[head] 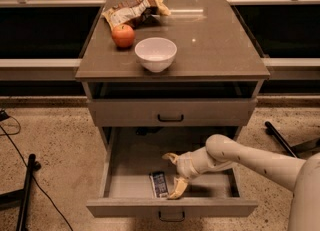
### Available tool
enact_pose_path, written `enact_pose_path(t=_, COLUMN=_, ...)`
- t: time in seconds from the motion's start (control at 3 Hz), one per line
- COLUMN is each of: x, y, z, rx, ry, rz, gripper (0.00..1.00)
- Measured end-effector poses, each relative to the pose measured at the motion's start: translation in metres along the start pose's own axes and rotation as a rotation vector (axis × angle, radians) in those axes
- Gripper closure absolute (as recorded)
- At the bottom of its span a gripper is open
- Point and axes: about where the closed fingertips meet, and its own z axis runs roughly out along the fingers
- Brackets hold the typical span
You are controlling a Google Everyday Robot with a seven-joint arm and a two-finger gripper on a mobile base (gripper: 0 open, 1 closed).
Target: Pick rxbar blueberry from middle drawer and place on counter
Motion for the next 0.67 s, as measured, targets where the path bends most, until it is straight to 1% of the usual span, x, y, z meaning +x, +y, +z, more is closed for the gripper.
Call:
enact_pose_path(t=0.33, x=0.0005, y=-0.0022, z=0.0025, rx=-0.003, ry=0.008, rz=-0.012, gripper=0.11)
enact_pose_path(t=0.67, x=-0.0026, y=-0.0024, z=-0.0001, rx=-0.002, ry=0.008, rz=-0.012, gripper=0.12)
